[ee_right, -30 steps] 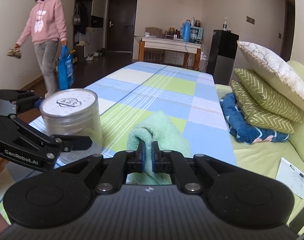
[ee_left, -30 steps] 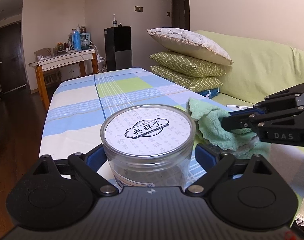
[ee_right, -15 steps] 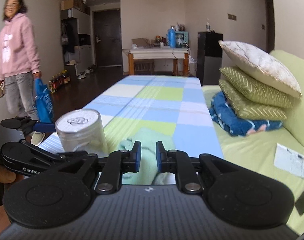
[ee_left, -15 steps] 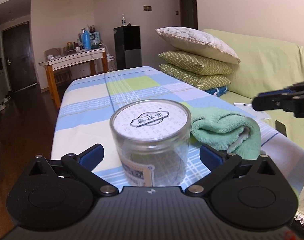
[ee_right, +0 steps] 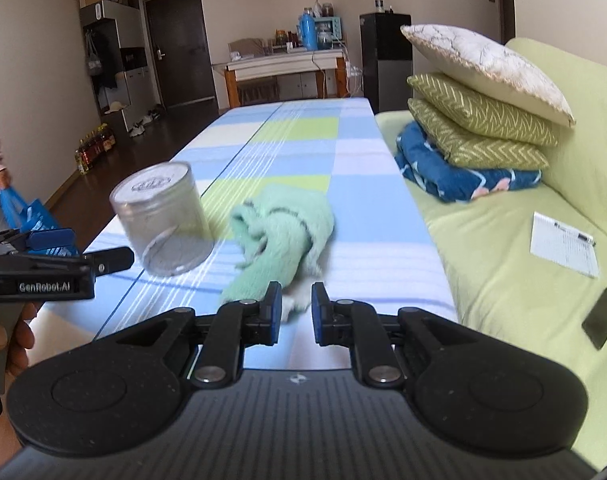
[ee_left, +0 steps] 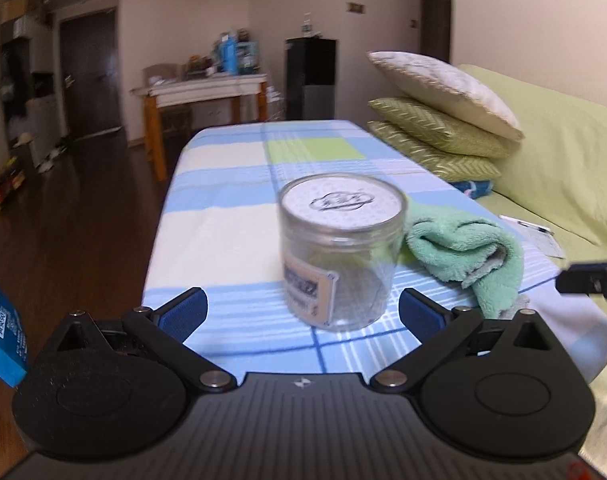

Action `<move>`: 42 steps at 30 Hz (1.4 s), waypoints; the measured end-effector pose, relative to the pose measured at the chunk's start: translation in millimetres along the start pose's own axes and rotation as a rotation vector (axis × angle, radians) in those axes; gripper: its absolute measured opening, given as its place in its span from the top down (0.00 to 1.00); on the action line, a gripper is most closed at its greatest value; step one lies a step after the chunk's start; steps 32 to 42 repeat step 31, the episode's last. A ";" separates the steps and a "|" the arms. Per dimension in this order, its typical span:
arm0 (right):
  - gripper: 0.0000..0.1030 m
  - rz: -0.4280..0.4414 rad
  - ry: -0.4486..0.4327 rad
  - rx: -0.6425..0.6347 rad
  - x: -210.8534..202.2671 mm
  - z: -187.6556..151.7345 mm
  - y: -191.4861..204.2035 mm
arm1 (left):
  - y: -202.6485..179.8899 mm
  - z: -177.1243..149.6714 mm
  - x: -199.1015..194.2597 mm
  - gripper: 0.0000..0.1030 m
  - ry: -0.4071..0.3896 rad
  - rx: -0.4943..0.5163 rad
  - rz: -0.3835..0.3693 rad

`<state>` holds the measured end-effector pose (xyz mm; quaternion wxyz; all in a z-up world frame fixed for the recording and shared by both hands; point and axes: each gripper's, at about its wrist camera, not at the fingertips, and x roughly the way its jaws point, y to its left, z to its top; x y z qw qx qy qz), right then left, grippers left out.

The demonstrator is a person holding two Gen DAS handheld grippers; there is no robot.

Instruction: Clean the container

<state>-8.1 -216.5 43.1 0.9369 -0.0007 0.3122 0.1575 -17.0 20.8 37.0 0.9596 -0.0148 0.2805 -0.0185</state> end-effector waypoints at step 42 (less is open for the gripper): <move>0.88 -0.024 0.107 -0.041 -2.2 -19.5 25.5 | -24.6 -36.6 -21.2 0.01 0.150 -0.011 -0.011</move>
